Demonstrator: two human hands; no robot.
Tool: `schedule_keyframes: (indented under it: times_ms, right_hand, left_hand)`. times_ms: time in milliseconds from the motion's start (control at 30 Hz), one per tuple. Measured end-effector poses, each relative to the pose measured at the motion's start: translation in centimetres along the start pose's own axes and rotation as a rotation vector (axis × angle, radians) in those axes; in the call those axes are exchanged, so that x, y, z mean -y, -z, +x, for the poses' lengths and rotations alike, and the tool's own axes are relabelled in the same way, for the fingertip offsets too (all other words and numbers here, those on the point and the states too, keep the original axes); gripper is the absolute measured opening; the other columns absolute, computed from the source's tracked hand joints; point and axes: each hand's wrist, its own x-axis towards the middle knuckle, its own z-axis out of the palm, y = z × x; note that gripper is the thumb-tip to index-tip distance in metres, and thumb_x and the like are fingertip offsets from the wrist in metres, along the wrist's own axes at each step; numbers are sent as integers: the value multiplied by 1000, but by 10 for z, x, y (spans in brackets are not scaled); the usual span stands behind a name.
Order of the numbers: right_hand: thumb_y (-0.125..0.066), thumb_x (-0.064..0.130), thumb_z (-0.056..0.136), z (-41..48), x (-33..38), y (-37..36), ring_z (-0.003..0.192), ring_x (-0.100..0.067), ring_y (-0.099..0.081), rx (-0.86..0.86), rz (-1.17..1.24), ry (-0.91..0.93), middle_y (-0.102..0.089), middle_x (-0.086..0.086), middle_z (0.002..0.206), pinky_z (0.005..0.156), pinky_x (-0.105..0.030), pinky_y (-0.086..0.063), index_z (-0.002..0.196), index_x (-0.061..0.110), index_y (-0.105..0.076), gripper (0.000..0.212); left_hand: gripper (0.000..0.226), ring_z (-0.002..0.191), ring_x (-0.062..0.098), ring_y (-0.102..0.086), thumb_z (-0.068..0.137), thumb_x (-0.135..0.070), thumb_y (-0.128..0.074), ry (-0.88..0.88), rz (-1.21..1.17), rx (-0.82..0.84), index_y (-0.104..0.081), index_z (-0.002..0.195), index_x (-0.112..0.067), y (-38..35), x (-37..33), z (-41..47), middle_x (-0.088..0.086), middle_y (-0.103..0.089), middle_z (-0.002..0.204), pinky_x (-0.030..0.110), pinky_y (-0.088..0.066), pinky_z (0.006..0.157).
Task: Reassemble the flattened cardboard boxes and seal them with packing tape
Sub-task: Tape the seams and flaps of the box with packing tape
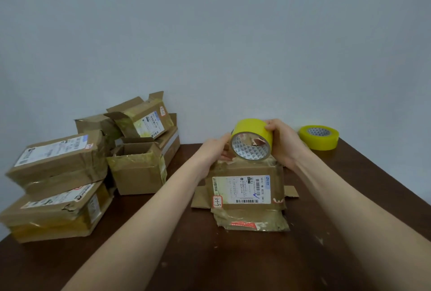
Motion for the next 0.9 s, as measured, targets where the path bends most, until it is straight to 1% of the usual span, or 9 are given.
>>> schedule_keyframes:
  times_ms: [100,200,333,433,500,600,767,833,900]
  right_hand:
    - [-43,13,82,0,2,3,79,-24,-54,24,-25,9,-56,-9,85,76,-36,-43,85,9,-56,14]
    - [-37,10,88,-1,4,5,71,-21,-55,53,-5,3,-57,-6,76,71,-33,-44,82,10,-53,17]
    - [-33,8,91,-4,7,-3,69,-22,-53,90,19,9,-54,-4,73,69,-33,-41,77,12,-49,21]
    - [-34,10,90,-2,13,-7,70,-22,-52,92,-16,20,-52,-3,76,63,-31,-38,77,15,-48,19]
    - [-38,14,88,-1,17,-10,70,-23,-51,119,-30,35,-51,-4,76,65,-33,-37,77,15,-48,15]
    - [-46,19,74,-1,19,-13,70,-20,-50,146,-114,72,-52,-2,76,67,-33,-36,77,16,-54,9]
    - [-37,10,89,-5,18,-13,62,-15,-49,137,-117,85,-51,2,67,64,-31,-35,74,16,-53,22]
    - [-46,19,90,-8,15,-13,65,-13,-52,161,-156,103,-53,3,70,64,-29,-40,78,18,-55,16]
    - [-65,29,86,-12,11,-13,75,-15,-59,210,-305,160,-62,6,77,69,-30,-49,86,21,-60,10]
  left_hand:
    - [28,61,11,-60,93,-32,-58,-37,-94,-30,-67,86,-6,0,5,5,3,-65,71,17,-53,63]
    - [19,66,10,-59,87,-23,-68,1,-139,9,-67,88,-4,5,8,7,5,-66,79,18,-54,65]
    - [10,69,9,-60,92,-15,-60,63,-236,39,-65,89,-7,9,-1,4,3,-68,79,15,-53,58]
    - [5,56,4,-57,91,-11,-60,100,-292,34,-63,90,-7,13,-4,3,1,-62,69,13,-48,50]
    - [10,61,5,-61,94,-13,-55,93,-285,59,-64,93,-8,15,-6,1,1,-65,72,15,-52,57]
    - [20,79,11,-63,99,-20,-45,62,-254,100,-64,95,-12,14,-8,0,2,-66,91,21,-53,73]
    - [20,58,2,-56,97,-29,-49,113,-243,82,-61,82,-21,19,-10,-2,-9,-65,63,19,-37,63]
    - [19,65,4,-57,96,-26,-52,101,-228,28,-61,80,-21,15,-9,-2,-8,-67,67,25,-37,72]
    - [15,73,7,-60,95,-25,-52,77,-209,-55,-63,85,-20,10,-7,-2,-6,-68,79,32,-37,78]
